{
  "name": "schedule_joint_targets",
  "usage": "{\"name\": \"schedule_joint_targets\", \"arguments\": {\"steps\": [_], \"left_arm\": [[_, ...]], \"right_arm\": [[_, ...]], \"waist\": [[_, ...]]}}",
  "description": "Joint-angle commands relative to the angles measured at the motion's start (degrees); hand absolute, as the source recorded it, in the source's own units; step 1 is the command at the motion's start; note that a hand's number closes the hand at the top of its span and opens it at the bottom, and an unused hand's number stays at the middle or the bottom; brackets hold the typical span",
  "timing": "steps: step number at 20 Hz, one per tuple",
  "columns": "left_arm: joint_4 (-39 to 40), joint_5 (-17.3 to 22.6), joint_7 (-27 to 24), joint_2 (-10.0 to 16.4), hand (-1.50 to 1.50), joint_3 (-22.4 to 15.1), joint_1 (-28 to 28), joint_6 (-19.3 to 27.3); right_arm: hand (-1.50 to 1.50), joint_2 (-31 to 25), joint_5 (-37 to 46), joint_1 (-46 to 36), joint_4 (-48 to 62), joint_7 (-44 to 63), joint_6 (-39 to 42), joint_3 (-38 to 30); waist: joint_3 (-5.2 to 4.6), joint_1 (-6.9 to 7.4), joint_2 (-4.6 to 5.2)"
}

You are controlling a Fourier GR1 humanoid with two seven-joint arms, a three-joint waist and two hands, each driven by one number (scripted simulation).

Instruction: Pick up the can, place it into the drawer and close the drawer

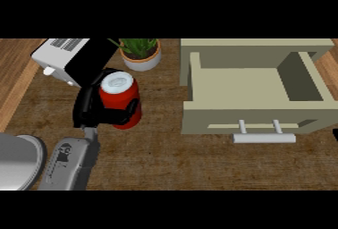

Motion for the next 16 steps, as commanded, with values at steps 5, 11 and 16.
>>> {"name": "schedule_joint_targets", "arguments": {"steps": [5, 11, 16], "left_arm": [[-8.19, -1.81, 14.34, -1.7, 1.5, -9.23, -6.98, 7.51], [2.82, -3.66, 18.29, -1.73, 1.5, -8.79, -26.09, 12.5], [11.11, -0.6, 14.98, -1.74, 1.5, -10.08, -32.06, 15.2]], "right_arm": [[-1.5, 0.34, 0.77, 1.24, 0.18, -1.58, 0.41, 0.05], [-1.5, -1.69, -2.1, -2.24, 0.18, 2.39, 0.44, -2.86], [-1.5, -1.32, -1.6, -1.16, 1.92, -0.84, 1.44, -3.21]], "waist": [[0.02, -0.05, -0.05], [0.02, -0.78, 0.23], [0.01, -0.9, 0.25]]}}
